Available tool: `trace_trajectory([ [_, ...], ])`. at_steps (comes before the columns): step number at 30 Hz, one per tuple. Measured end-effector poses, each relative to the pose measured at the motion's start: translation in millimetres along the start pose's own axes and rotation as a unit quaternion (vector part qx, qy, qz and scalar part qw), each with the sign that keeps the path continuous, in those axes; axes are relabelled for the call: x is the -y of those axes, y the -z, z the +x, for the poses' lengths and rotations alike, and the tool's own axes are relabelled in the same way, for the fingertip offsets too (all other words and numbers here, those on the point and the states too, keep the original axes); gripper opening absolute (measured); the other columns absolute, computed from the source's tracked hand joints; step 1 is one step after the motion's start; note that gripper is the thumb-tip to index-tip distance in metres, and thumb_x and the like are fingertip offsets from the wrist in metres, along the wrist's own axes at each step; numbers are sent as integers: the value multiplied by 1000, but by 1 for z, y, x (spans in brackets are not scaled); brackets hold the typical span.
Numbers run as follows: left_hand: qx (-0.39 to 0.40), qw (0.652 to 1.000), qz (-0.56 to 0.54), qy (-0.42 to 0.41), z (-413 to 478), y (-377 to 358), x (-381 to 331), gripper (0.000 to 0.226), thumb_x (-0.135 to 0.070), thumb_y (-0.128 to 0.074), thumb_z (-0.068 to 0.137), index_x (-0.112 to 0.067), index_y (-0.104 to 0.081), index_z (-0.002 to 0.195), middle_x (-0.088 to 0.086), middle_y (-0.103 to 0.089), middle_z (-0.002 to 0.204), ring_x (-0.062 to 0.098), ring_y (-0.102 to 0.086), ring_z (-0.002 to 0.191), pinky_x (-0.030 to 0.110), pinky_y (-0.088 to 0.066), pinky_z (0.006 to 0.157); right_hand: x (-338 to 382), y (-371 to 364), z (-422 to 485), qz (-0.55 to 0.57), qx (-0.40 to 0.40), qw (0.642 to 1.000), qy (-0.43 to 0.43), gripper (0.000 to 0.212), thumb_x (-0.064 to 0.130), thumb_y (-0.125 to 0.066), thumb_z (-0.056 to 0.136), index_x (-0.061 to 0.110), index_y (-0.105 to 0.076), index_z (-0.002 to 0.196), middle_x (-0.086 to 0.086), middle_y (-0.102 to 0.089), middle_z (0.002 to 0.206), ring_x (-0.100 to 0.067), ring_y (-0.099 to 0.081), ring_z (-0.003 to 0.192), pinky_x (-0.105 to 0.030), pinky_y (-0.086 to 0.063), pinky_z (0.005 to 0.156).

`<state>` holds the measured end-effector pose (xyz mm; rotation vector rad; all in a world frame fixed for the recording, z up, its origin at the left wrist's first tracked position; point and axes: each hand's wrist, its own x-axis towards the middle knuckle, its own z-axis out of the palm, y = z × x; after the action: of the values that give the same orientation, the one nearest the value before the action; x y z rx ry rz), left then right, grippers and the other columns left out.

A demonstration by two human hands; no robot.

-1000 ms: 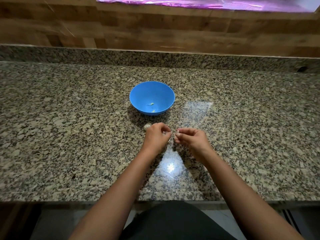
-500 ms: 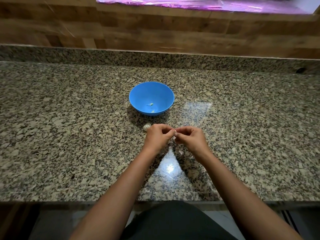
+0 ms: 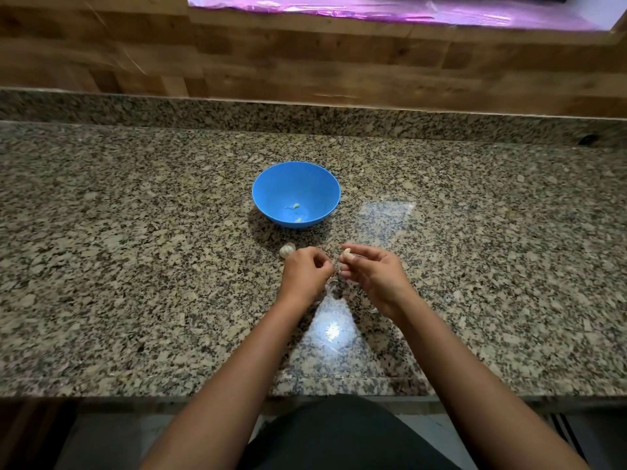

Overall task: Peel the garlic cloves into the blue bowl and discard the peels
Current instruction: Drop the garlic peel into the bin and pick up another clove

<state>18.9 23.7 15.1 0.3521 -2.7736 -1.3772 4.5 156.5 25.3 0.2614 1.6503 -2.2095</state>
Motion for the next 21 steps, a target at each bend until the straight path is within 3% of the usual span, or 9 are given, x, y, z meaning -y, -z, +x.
trace_trajectory([
  [4,4,1000,-15,11,0,0,2,21,-11,-58,90,-8,-68,109,6,-68,108,10,-59,90,17,-44,78,-1,5,3,-38,-11,999,-9,13,-6,-60,82,-5,-62,95,-15,-66,85,-19,-62,70,-25,-56,67],
  [8,34,996,-77,6,3,4,-4,20,-20,-60,90,-11,-69,106,2,-69,100,10,-60,86,24,-49,79,-3,7,4,-192,-32,980,36,11,6,-66,83,1,-67,93,-11,-68,86,-18,-63,74,-27,-54,71],
  [11,56,992,-113,19,5,4,-6,16,-23,-64,88,-13,-71,98,-4,-69,84,8,-61,75,30,-54,77,-3,5,2,-382,-43,915,122,11,15,-65,87,10,-70,96,-2,-69,83,-8,-62,71,-20,-50,64],
  [15,65,988,-136,31,7,2,-3,14,-20,-67,86,-10,-70,96,-1,-69,83,10,-61,73,30,-54,75,-1,1,0,-525,-52,823,212,17,16,-62,88,9,-69,103,-3,-64,93,-11,-60,83,-20,-52,77],
  [19,68,981,-177,51,6,3,-2,13,-17,-67,86,-8,-70,95,3,-69,84,13,-61,75,33,-53,77,1,-1,-4,-553,-36,797,240,19,16,-58,90,7,-67,104,-4,-61,99,-11,-56,94,-21,-50,86],
  [21,68,978,-190,57,7,4,-3,12,-17,-67,85,-8,-69,92,5,-69,83,15,-61,75,35,-53,77,2,-2,-5,-557,-29,790,255,19,15,-58,90,6,-67,105,-3,-60,99,-10,-56,89,-19,-50,85],
])
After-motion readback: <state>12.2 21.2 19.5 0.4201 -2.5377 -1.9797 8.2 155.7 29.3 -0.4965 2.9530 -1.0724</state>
